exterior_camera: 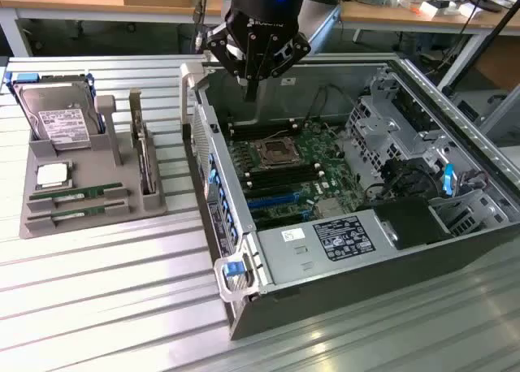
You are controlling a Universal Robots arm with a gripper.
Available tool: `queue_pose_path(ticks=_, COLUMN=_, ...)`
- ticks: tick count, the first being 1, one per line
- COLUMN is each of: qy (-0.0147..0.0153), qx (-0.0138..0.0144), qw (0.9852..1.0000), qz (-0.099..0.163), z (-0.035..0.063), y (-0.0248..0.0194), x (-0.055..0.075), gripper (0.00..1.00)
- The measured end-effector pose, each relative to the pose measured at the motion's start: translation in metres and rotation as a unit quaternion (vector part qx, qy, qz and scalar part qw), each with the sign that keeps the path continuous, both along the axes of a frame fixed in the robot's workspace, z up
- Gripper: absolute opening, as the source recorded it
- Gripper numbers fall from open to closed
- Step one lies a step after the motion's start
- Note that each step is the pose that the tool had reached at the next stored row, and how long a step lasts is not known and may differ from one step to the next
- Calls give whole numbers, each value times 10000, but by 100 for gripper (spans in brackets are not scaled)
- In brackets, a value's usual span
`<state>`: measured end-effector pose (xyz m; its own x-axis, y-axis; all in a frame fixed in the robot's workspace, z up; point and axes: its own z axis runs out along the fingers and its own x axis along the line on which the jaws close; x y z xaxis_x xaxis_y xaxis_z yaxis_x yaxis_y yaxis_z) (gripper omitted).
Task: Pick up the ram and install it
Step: 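Reach for the ram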
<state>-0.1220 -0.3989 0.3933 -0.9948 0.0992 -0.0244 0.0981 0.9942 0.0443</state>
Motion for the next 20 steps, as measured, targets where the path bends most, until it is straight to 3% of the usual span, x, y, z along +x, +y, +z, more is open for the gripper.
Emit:
queue_pose_path(ticks=1, qy=0, qx=0, qw=10000, qz=-1, z=0, y=0, x=-111, gripper=10)
queue_pose_path(ticks=12, qy=0, qx=0, qw=10000, qz=-1, z=0, y=0, x=-230, gripper=10)
queue_pose_path(ticks=20, qy=0, qx=0, qw=10000, qz=-1, z=0, y=0, x=-435, gripper=10)
